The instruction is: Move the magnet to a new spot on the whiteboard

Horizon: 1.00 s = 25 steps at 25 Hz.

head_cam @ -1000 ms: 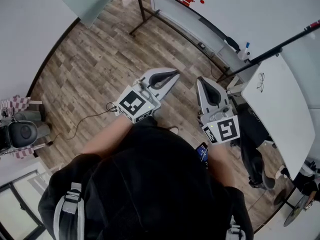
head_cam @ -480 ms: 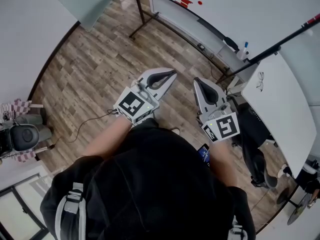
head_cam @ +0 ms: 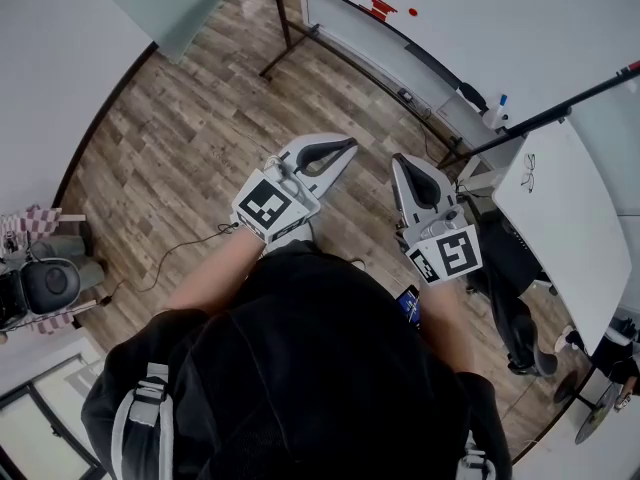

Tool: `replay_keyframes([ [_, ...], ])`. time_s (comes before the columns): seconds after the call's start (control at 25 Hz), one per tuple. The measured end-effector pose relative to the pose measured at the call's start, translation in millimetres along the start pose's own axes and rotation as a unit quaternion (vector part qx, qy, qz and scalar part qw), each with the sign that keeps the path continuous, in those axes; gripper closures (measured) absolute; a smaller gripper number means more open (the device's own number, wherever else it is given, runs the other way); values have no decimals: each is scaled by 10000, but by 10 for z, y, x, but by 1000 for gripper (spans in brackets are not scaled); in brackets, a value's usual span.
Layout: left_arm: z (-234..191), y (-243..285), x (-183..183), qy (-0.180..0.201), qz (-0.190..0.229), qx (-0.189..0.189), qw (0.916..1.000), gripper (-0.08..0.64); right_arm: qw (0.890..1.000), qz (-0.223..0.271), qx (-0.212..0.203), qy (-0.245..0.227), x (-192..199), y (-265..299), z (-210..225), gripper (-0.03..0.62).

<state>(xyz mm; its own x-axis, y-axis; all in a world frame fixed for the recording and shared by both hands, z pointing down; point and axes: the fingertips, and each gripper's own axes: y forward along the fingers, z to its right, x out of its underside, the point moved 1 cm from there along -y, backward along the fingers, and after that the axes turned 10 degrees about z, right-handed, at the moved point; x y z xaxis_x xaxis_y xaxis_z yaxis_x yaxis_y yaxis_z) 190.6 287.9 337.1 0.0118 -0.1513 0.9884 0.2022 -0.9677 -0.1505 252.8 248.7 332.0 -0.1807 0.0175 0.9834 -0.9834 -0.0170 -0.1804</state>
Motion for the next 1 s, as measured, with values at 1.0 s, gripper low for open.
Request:
replay_keyframes([
  [1.0,-1396,-279,81,-241,156,407,9988,555,9985,-223,496,-63,483,1429,39,597],
])
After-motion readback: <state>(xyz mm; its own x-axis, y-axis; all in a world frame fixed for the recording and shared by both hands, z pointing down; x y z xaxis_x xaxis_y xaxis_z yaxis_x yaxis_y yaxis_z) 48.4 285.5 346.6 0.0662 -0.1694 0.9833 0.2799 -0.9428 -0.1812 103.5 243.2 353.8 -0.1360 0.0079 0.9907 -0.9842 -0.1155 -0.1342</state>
